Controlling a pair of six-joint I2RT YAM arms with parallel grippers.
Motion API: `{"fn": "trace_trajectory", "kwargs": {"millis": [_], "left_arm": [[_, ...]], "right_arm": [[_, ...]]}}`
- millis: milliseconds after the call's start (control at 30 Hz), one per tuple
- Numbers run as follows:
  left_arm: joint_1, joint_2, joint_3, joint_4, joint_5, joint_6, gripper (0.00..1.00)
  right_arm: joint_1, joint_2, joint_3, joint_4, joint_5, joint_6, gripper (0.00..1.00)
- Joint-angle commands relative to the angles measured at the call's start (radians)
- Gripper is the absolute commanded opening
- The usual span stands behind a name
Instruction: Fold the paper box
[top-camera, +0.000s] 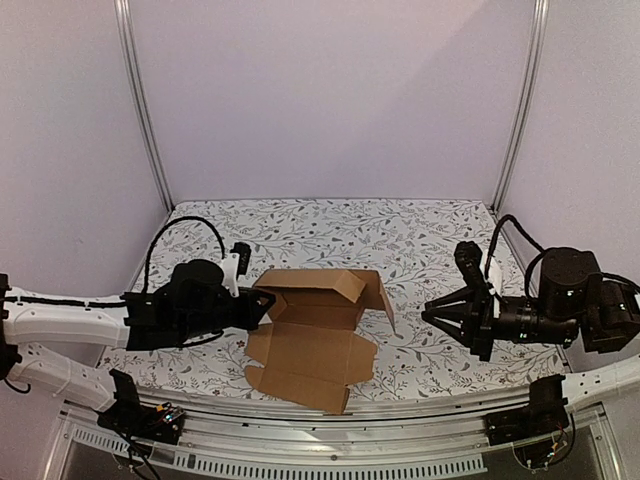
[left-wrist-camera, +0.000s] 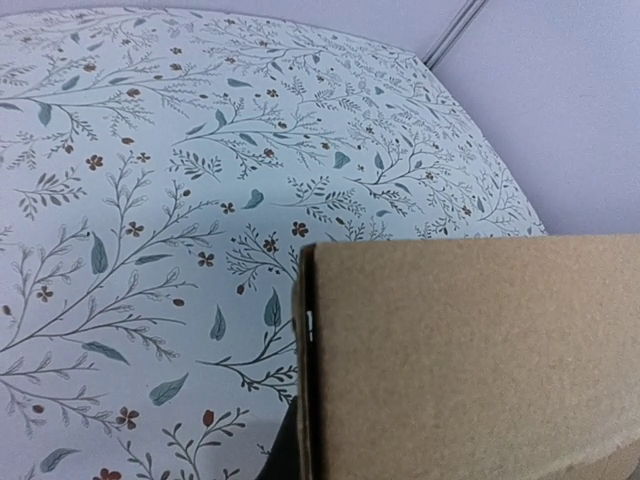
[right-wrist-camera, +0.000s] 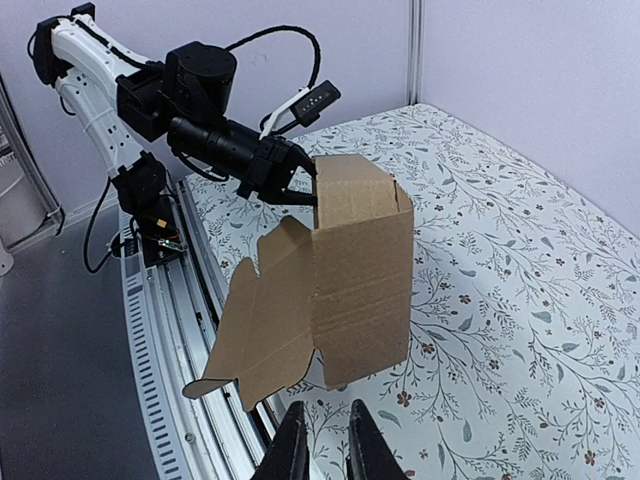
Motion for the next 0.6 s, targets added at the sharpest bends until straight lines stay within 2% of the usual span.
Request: {"fn": "trace_trajectory", "kwargs": {"millis": [0,133,267,400,567], "left_arm": [[-0.002,-0.051,0.022,-0.044,0.011,0.094,0.0],[-0.001,-0.086,0.029,-0.068,0.04,0.149,0.0],[0.0,-0.112,0.032,-0.076,0.088,0.189,0.0],[0.001,-0.124,0.035,-0.079,0.114,0.205,0.0],[0.0,-0.117,0.034,-0.073,0.126,0.224,0.0]], "right_arm": [[-0.006,0.046,0.055,-0.099,0.063,-0.077,0.15],[-0.07,0.11,0.1,-0.118,-0.071,-0.112,0.17],[-0.122,0.156,0.127,-0.117,-0.173,-0.153,0.3],[-0.155,0.186,0.147,-0.105,-0.36,-0.178,0.44],[-0.171,0.227,0.16,-0.086,-0.448,-0.198,0.5]]}}
